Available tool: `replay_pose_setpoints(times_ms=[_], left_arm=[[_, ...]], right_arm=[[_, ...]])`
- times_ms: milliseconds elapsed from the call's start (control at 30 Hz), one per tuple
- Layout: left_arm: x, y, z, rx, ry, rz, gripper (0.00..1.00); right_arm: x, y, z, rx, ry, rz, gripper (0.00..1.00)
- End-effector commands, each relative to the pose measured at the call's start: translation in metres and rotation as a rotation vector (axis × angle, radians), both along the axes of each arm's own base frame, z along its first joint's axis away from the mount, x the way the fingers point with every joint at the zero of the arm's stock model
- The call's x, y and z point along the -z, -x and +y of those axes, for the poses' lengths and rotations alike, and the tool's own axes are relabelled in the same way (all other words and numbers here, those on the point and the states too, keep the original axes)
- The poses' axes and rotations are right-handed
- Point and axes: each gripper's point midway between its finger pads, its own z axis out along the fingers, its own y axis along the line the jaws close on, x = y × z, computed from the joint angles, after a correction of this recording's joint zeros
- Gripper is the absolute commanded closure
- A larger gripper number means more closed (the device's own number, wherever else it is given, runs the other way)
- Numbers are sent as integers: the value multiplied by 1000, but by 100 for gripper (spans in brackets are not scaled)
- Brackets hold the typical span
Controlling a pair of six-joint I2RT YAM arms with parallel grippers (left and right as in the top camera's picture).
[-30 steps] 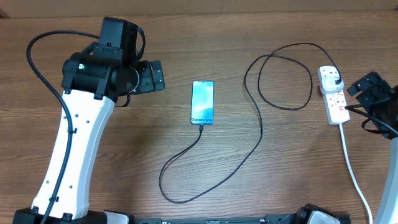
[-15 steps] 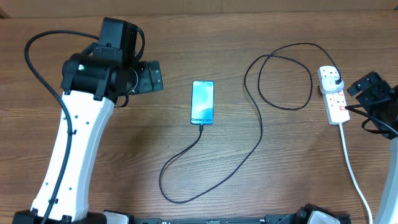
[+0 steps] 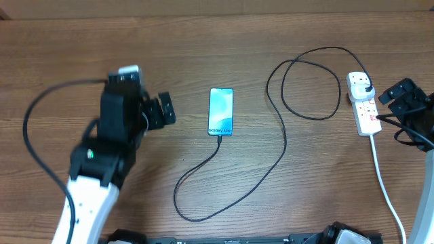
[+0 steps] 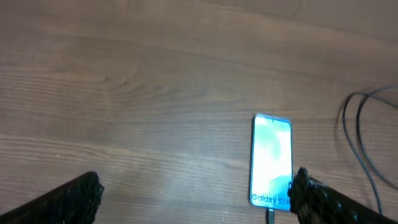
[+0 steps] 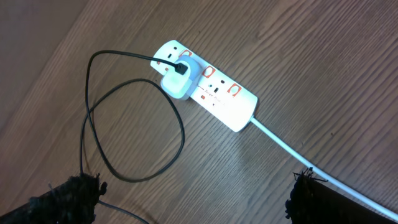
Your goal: Plug charger to phone and switch on socket
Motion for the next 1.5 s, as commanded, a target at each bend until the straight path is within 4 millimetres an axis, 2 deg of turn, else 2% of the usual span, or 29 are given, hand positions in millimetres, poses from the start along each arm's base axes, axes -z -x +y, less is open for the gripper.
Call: replay_pose_setpoints(times_ms=[0, 133, 300, 467, 633, 933, 1100, 1300, 1467], left_arm=[[6, 17, 3, 5, 13, -122, 1], [1, 27, 6, 4, 65, -333, 1], [-16, 39, 10, -2, 122, -595, 0], [-19, 50, 17, -6, 116, -741, 0], [-10, 57, 34, -53, 104, -779, 1], [-9, 70, 57, -127, 78, -850, 1], [-5, 76, 62, -145, 75, -892, 0], [12, 80, 68, -163, 66, -897, 0], [12, 81, 60, -89, -15, -897, 0]], right_arm=[[-2, -1, -1, 5, 10, -6, 0], [-2, -1, -1, 5, 10, -6, 0], [-2, -1, -1, 5, 10, -6, 0], [-2, -1, -1, 5, 10, -6, 0], [-2, -1, -1, 5, 10, -6, 0], [-2, -1, -1, 5, 10, -6, 0], [-2, -1, -1, 5, 10, -6, 0], [-2, -1, -1, 5, 10, -6, 0], [-2, -1, -1, 5, 10, -6, 0]])
